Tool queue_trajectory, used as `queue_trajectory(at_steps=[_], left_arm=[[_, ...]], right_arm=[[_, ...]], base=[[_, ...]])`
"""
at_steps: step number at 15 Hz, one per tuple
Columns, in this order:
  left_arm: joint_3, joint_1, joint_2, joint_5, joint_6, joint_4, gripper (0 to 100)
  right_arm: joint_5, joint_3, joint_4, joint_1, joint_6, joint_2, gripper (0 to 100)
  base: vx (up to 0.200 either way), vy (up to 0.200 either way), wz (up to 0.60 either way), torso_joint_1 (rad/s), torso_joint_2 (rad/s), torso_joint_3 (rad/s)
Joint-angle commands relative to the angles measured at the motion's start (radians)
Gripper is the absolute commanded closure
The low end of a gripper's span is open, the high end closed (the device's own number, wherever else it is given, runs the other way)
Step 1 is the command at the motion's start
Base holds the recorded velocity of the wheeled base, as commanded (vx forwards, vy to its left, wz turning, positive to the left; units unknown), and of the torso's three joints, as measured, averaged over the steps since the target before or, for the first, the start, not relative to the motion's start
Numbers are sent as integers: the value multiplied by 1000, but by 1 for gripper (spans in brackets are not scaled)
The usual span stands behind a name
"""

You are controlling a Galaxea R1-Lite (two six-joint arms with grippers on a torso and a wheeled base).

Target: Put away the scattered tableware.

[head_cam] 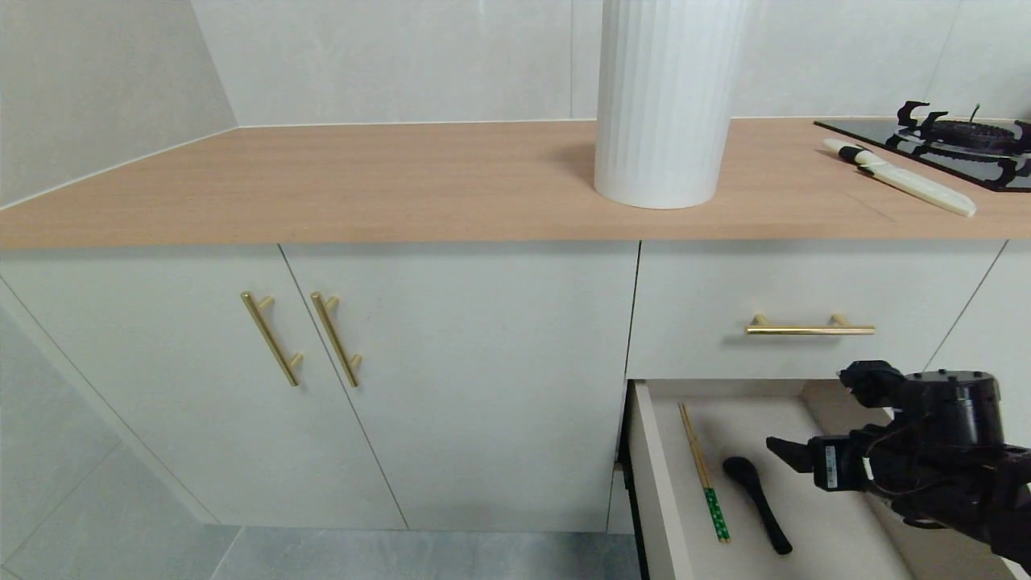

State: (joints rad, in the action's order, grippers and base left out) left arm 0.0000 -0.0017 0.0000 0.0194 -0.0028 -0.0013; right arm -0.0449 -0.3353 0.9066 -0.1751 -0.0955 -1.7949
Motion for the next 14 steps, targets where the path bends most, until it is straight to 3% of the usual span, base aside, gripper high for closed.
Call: queue_trajectory(at_steps=[1,4,5,6,8,10,14], left_arm=[[0,0,2,1,0,0,0],[-2,0,2,1,0,1,0],[0,0,2,-2,17,1,0],[0,0,2,-1,40,1,0],[0,0,2,-1,0,1,0],[-2,0,2,-1,0,0,0],[-2,0,2,-1,0,1,0]], right_arm=[[-4,1,-23,11,-1,210,0],[-44,-17,-127,22,17,293,0],[-43,-76,-264,20,13,365,0],[-44,-102,-316,20,11,396,0],[-39,-197,-574,20,-9,503,0],[-4,-268,-746,17,-33,555,0],[10,-287,-805,17,-38,571,0]], base=[[0,0,0,0,0,0],[0,0,0,0,0,0],[0,0,0,0,0,0],[0,0,0,0,0,0],[0,0,0,0,0,0],[0,0,0,0,0,0],[-50,0,0,1,-1,1]])
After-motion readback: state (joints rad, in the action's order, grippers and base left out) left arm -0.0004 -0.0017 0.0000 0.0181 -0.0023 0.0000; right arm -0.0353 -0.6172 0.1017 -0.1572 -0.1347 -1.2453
